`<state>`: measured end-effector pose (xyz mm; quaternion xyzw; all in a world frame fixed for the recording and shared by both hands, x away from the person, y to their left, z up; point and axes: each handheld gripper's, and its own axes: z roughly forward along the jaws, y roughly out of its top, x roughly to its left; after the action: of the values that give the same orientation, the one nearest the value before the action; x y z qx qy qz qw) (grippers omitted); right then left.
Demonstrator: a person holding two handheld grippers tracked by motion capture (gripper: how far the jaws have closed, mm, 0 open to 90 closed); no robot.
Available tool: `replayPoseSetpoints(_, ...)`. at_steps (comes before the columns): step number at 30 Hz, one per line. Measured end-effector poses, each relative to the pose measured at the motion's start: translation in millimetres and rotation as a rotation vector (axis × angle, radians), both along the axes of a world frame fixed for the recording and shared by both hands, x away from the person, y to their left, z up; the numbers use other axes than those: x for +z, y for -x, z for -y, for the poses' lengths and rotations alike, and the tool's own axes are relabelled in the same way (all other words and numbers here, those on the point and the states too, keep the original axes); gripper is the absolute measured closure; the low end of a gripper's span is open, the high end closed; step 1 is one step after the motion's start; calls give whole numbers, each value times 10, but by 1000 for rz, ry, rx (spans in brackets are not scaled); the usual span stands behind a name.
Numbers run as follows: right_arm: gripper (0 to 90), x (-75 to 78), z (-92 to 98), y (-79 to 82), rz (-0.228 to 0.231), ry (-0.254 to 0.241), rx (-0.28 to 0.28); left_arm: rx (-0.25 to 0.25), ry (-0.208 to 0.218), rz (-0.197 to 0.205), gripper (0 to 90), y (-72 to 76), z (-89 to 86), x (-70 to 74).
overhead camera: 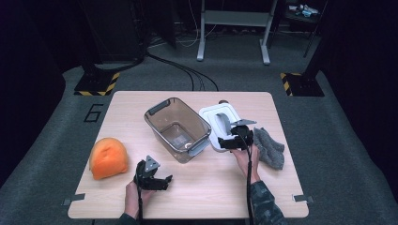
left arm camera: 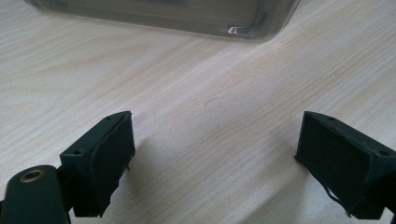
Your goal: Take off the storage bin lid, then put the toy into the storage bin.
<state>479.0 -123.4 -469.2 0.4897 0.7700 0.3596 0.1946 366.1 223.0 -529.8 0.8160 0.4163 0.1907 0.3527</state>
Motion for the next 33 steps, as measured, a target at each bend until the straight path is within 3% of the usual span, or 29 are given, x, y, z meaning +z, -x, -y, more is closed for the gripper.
replayPoseSetpoints(5,38,-74,42,152,-2,-10,6,0,0,0,109,1,0,0)
replayPoseSetpoints(14,20,-239,47,450,7,30,31,1,1,-2,109,-1,-1,0)
replayPoseSetpoints(29,13,-535,57,754,-6,58,74,-2,-5,4,105,9,5,7)
replayPoseSetpoints(32,4,-588,37,786,-35,66,52,-2,-13,12,105,15,20,9)
replayPoseSetpoints(33,9,-583,41,793,-16,66,51,-6,-14,4,104,19,9,18)
